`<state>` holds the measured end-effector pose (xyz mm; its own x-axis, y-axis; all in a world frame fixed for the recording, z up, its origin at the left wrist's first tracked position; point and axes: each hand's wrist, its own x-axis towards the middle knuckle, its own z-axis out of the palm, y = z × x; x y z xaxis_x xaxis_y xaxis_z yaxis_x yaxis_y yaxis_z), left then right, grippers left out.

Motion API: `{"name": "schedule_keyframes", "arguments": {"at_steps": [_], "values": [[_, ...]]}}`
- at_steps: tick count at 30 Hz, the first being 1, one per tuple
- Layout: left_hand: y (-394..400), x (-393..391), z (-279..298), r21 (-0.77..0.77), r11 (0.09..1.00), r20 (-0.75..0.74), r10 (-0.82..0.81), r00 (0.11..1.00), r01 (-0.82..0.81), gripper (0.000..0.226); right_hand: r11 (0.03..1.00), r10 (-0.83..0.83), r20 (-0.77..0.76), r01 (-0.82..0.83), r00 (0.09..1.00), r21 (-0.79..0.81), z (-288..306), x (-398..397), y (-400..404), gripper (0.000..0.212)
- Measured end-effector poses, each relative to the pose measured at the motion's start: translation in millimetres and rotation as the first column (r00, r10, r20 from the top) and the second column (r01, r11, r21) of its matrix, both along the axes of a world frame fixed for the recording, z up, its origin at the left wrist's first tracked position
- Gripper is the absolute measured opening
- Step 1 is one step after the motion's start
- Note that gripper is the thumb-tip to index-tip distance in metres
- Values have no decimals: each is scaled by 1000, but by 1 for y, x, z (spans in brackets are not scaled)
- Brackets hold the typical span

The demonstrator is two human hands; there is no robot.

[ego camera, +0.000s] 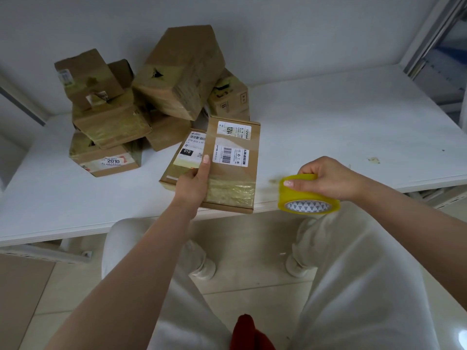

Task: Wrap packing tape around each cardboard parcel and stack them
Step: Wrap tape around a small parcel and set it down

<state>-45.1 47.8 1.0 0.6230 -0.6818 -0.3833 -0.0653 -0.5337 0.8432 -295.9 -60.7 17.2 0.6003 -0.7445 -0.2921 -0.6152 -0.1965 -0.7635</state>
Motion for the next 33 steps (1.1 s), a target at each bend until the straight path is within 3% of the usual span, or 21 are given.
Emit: {"name": "schedule_keyframes", "arguments": {"at_steps": [10, 15, 19, 21, 24, 26, 29, 31, 33], "values": [[-3, -2, 0, -8, 1000, -6, 5, 1000, -5, 66, 999, -18, 10, 18, 1000, 31, -15, -1, 1, 49], [-8, -5, 3, 28, 999, -185, 32, 982, -27, 76, 998, -27, 74, 23, 997, 57, -15, -3, 3, 35], [-15, -16, 5, -8, 999, -312, -37, 949, 36, 48, 991, -29, 156, 7, 987, 136, -12, 4, 8, 38], [-18, -22, 5, -27, 998, -327, -57, 943, 51, 49, 984, -52, 198, 16, 979, 179, -13, 3, 8, 45], [-19, -32, 4, -22, 996, -242, -94, 966, 92, 51, 977, -83, 227, 34, 970, 211, -16, -3, 7, 48], [-20, -42, 3, -4, 987, -65, -159, 985, 159, 46, 974, -111, 231, 60, 966, 216, -18, -6, 7, 50], [-25, -56, -9, 147, 951, 356, -307, 883, 272, 61, 974, -133, 225, 85, 965, 211, -17, -7, 6, 37], [-27, -65, -15, 210, 940, 449, -336, 828, 268, 56, 981, -118, 185, 86, 976, 173, -15, -3, 4, 31], [-28, -71, -19, 196, 920, 447, -393, 804, 340, 49, 992, -94, 99, 85, 991, 94, -16, 2, 0, 37]]}}
